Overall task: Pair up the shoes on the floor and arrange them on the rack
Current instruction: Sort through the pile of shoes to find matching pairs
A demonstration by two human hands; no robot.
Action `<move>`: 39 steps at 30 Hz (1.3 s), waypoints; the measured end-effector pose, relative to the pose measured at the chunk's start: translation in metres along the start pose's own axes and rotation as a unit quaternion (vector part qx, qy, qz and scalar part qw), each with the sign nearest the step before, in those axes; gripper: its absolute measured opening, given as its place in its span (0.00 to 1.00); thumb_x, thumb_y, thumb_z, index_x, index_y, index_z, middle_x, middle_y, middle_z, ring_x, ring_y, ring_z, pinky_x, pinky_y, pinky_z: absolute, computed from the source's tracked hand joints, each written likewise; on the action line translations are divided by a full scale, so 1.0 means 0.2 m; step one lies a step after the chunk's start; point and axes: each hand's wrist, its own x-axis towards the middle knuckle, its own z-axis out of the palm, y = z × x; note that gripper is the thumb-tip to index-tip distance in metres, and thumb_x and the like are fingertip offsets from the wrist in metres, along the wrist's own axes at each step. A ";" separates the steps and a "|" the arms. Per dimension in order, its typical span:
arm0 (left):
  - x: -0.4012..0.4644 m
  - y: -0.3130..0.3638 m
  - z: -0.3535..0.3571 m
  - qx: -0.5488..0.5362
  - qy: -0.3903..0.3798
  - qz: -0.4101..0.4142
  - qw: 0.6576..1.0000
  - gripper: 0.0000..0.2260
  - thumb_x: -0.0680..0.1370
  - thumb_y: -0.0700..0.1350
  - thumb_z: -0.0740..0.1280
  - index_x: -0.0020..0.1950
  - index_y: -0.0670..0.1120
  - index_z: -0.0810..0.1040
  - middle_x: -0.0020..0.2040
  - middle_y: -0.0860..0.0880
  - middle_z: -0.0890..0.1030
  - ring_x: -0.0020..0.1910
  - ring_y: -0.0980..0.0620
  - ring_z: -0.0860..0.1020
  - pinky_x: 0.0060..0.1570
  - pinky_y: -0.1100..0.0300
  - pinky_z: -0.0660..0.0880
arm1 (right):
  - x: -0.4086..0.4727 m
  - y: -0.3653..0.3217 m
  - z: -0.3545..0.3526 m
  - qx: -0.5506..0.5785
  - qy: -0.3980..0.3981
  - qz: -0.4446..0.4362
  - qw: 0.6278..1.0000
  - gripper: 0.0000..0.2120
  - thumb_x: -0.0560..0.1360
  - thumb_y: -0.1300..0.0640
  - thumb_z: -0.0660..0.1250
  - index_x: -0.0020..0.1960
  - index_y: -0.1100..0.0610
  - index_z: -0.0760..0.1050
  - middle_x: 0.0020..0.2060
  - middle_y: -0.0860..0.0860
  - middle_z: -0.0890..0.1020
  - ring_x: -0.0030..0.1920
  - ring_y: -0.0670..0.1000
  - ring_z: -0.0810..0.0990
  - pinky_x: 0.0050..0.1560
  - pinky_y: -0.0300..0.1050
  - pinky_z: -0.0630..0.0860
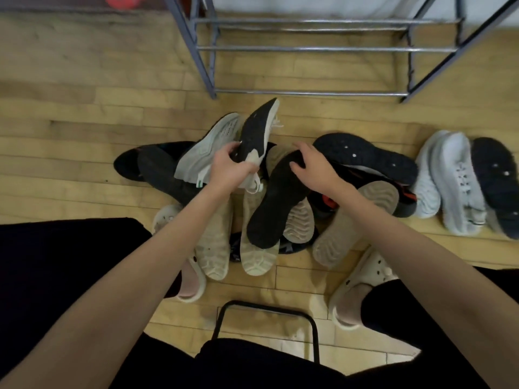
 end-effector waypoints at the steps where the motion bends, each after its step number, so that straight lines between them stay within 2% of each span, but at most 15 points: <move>1: -0.02 0.03 -0.01 -0.001 -0.001 0.018 1.000 0.33 0.68 0.41 0.75 0.72 0.48 0.69 0.68 0.49 0.72 0.66 0.52 0.71 0.61 0.59 0.71 | -0.01 -0.01 -0.01 0.036 0.010 0.013 0.999 0.25 0.80 0.56 0.62 0.74 0.61 0.61 0.70 0.57 0.70 0.69 0.55 0.69 0.66 0.45 0.67; 5: -0.07 0.18 0.02 -0.102 -0.045 0.040 0.993 0.24 0.73 0.39 0.71 0.68 0.46 0.71 0.53 0.55 0.76 0.52 0.60 0.75 0.43 0.73 0.72 | -0.01 -0.02 -0.10 0.188 0.061 0.084 0.977 0.22 0.81 0.55 0.59 0.73 0.60 0.63 0.65 0.56 0.74 0.65 0.54 0.73 0.57 0.38 0.67; 6: -0.08 0.21 0.05 -0.128 -0.058 0.037 0.989 0.23 0.74 0.38 0.70 0.68 0.45 0.71 0.52 0.56 0.75 0.51 0.59 0.76 0.42 0.72 0.73 | -0.01 0.00 -0.13 0.197 0.074 0.090 0.973 0.22 0.81 0.55 0.59 0.73 0.60 0.63 0.64 0.57 0.75 0.64 0.54 0.74 0.57 0.39 0.68; 7: -0.09 0.23 0.07 -0.144 -0.070 0.030 0.987 0.23 0.75 0.38 0.69 0.69 0.45 0.70 0.53 0.54 0.75 0.52 0.57 0.76 0.47 0.68 0.74 | -0.01 0.03 -0.15 0.196 0.085 0.092 0.973 0.22 0.80 0.56 0.60 0.72 0.61 0.64 0.63 0.57 0.76 0.63 0.54 0.75 0.57 0.40 0.69; 10: -0.09 0.26 0.15 -0.175 -0.105 -0.010 0.979 0.28 0.71 0.41 0.69 0.71 0.45 0.68 0.61 0.48 0.74 0.59 0.50 0.75 0.59 0.54 0.73 | -0.02 0.20 -0.21 0.133 0.117 0.108 0.978 0.20 0.79 0.58 0.61 0.70 0.62 0.66 0.63 0.58 0.74 0.63 0.55 0.74 0.59 0.43 0.70; 12: -0.08 0.26 0.17 -0.188 -0.137 -0.040 0.972 0.37 0.62 0.45 0.69 0.71 0.41 0.67 0.64 0.41 0.75 0.61 0.44 0.75 0.61 0.48 0.72 | -0.04 0.36 -0.25 0.071 0.128 0.134 0.980 0.21 0.79 0.60 0.61 0.70 0.63 0.65 0.64 0.60 0.73 0.65 0.58 0.71 0.62 0.48 0.70; 14: -0.05 0.23 0.21 -0.188 -0.158 -0.057 0.968 0.44 0.56 0.48 0.69 0.71 0.36 0.65 0.64 0.35 0.74 0.60 0.39 0.76 0.58 0.45 0.71 | -0.06 0.51 -0.30 0.011 0.121 0.159 0.980 0.23 0.78 0.61 0.61 0.72 0.63 0.63 0.66 0.60 0.71 0.66 0.60 0.69 0.62 0.53 0.71; 16: -0.04 0.23 0.24 -0.193 -0.155 -0.078 0.966 0.41 0.55 0.48 0.68 0.67 0.36 0.70 0.56 0.39 0.77 0.53 0.41 0.77 0.51 0.48 0.74 | -0.06 0.64 -0.34 -0.042 0.091 0.188 0.977 0.27 0.77 0.60 0.62 0.73 0.62 0.60 0.68 0.60 0.68 0.67 0.62 0.67 0.62 0.58 0.71; 18: -0.03 0.22 0.26 -0.206 -0.166 -0.093 0.960 0.30 0.57 0.47 0.67 0.59 0.39 0.74 0.50 0.44 0.76 0.48 0.45 0.76 0.44 0.53 0.74 | -0.05 0.74 -0.37 -0.094 0.040 0.205 0.973 0.34 0.76 0.57 0.67 0.76 0.60 0.55 0.72 0.59 0.64 0.71 0.62 0.63 0.66 0.60 0.67; 20: -0.03 0.20 0.27 -0.220 -0.178 -0.113 0.953 0.19 0.63 0.43 0.63 0.53 0.41 0.75 0.49 0.44 0.75 0.44 0.46 0.76 0.41 0.54 0.73 | -0.03 0.81 -0.39 -0.140 -0.010 0.207 0.968 0.39 0.74 0.53 0.70 0.77 0.57 0.52 0.74 0.57 0.61 0.74 0.60 0.59 0.70 0.59 0.61; 23: 0.00 0.15 0.27 -0.227 -0.184 -0.147 0.945 0.28 0.61 0.43 0.62 0.61 0.41 0.72 0.53 0.45 0.75 0.47 0.46 0.76 0.39 0.56 0.75 | 0.02 0.88 -0.40 -0.171 -0.075 0.228 0.956 0.40 0.71 0.52 0.72 0.76 0.56 0.54 0.74 0.57 0.60 0.74 0.60 0.57 0.72 0.60 0.56; 27: 0.01 0.14 0.27 -0.234 -0.188 -0.144 0.943 0.23 0.60 0.43 0.61 0.54 0.43 0.72 0.51 0.45 0.75 0.46 0.46 0.76 0.40 0.56 0.75 | 0.10 0.91 -0.41 -0.187 -0.105 0.232 0.949 0.42 0.69 0.51 0.75 0.75 0.55 0.56 0.71 0.58 0.64 0.73 0.62 0.58 0.72 0.61 0.55; 31: 0.01 0.15 0.27 -0.253 -0.180 -0.148 0.939 0.17 0.62 0.43 0.59 0.49 0.43 0.75 0.48 0.45 0.77 0.46 0.45 0.77 0.43 0.55 0.74 | 0.12 0.91 -0.42 -0.205 -0.082 0.231 0.947 0.41 0.66 0.47 0.77 0.73 0.55 0.62 0.68 0.59 0.70 0.70 0.63 0.65 0.70 0.60 0.59; 35: -0.02 0.18 0.26 -0.276 -0.155 -0.141 0.938 0.11 0.73 0.40 0.55 0.48 0.45 0.75 0.46 0.46 0.78 0.45 0.47 0.77 0.40 0.56 0.73 | 0.11 0.87 -0.41 -0.270 -0.048 0.215 0.937 0.37 0.68 0.45 0.75 0.70 0.56 0.64 0.66 0.60 0.70 0.68 0.64 0.66 0.68 0.59 0.61; 39: -0.03 0.20 0.24 -0.291 -0.128 -0.139 0.938 0.10 0.73 0.41 0.56 0.49 0.45 0.75 0.46 0.45 0.76 0.44 0.47 0.76 0.40 0.56 0.72 | 0.06 0.77 -0.44 -0.330 0.040 0.167 0.928 0.34 0.67 0.49 0.74 0.68 0.58 0.67 0.65 0.60 0.71 0.67 0.64 0.66 0.68 0.59 0.60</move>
